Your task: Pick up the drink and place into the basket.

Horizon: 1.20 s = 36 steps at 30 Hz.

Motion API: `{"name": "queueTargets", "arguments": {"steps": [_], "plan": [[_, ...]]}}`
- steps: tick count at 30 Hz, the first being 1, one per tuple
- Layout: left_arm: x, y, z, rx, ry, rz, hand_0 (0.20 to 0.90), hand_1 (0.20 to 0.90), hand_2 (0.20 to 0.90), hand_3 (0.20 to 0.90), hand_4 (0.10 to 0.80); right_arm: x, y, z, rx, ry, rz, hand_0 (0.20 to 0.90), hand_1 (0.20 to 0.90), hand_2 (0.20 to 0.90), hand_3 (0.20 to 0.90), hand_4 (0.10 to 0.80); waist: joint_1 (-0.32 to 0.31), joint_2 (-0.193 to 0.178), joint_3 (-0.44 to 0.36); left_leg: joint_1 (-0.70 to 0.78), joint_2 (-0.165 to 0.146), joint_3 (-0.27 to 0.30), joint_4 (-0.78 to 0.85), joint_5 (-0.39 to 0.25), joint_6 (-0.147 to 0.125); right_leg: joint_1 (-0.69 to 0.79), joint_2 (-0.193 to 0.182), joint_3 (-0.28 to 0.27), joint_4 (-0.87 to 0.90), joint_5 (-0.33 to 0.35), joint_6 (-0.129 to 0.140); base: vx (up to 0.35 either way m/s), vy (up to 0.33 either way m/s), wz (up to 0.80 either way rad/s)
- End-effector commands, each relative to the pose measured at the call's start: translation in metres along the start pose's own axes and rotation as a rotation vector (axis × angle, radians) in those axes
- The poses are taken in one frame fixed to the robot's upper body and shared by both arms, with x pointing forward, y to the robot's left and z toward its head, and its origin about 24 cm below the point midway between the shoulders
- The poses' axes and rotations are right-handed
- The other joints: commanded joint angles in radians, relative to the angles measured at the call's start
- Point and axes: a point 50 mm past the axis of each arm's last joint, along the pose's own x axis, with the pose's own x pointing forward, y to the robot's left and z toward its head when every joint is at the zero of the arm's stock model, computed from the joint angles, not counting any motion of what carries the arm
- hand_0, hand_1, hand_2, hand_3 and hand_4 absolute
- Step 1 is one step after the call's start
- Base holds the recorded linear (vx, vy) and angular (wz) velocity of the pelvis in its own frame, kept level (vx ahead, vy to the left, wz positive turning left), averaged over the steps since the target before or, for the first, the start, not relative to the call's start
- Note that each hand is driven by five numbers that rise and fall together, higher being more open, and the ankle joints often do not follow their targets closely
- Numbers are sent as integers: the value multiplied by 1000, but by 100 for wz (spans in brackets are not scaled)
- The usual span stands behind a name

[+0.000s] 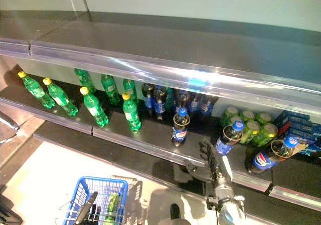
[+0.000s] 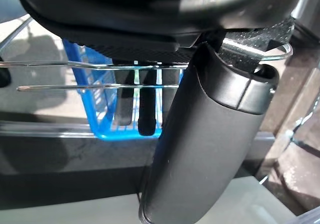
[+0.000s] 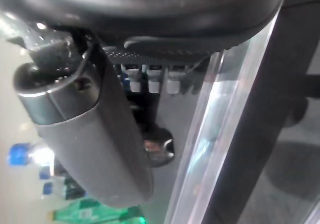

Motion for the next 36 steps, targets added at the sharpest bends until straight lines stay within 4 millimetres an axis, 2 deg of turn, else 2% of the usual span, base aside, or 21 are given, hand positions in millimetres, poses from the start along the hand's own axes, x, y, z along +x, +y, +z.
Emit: {"name": "queueTargets", "arguments": {"steps": [1,9,11,14,15,17,25,36], "plan": [[7,-52,60,0,-244,-281,300,300,300,200,100,25,-1,51,32,-264,-9,900,900,900,900,800,13,-16,-53,-80,-45,7,36,-20,-30,62,26,-15,20,-128,39,23,43,1],[8,-53,63,3,-246,-294,300,300,300,200,100,27,-3,52,10,-262,-6,900,900,900,900,800,16,-21,-32,-95,-56,9,92,-47,-20,54,9,-4,35,-128,46,46,31,-2],[8,-61,62,4,-240,-324,300,300,300,200,100,32,-4,60,7,-290,-9,900,900,900,900,800,20,-27,-2,-145,-66,7,190,-69,-17,23,-7,2,81,-132,44,-26,26,-5],[9,-77,61,4,-238,-371,300,300,300,200,100,40,-2,69,1,-335,-15,900,900,900,900,800,25,-28,39,-209,-79,0,271,-82,-11,-27,-11,8,139,-136,39,-94,15,-5],[9,-90,61,3,-242,-410,300,300,300,200,100,45,0,77,0,-374,-20,900,900,900,900,800,25,-27,77,-243,-83,1,312,-87,-4,-66,-7,17,187,-138,37,-135,-8,-8],[8,-104,64,1,-250,-458,300,300,300,200,100,51,2,88,12,-425,-30,900,900,900,900,800,25,-26,119,-286,-87,-1,356,-92,5,-120,-3,28,244,-143,36,-169,-16,-12],[1,-135,65,12,-266,-585,300,300,300,200,100,55,1,126,67,-601,-85,900,900,900,900,800,35,-23,203,-439,-106,-13,477,-113,21,-258,10,55,349,-155,40,-97,-14,-4],[-5,-166,75,17,-290,-684,300,300,300,200,100,56,2,176,121,-824,-132,900,900,900,900,800,74,-21,262,-574,-104,-28,485,-103,25,-341,16,53,311,-142,51,-117,-26,2]]}}
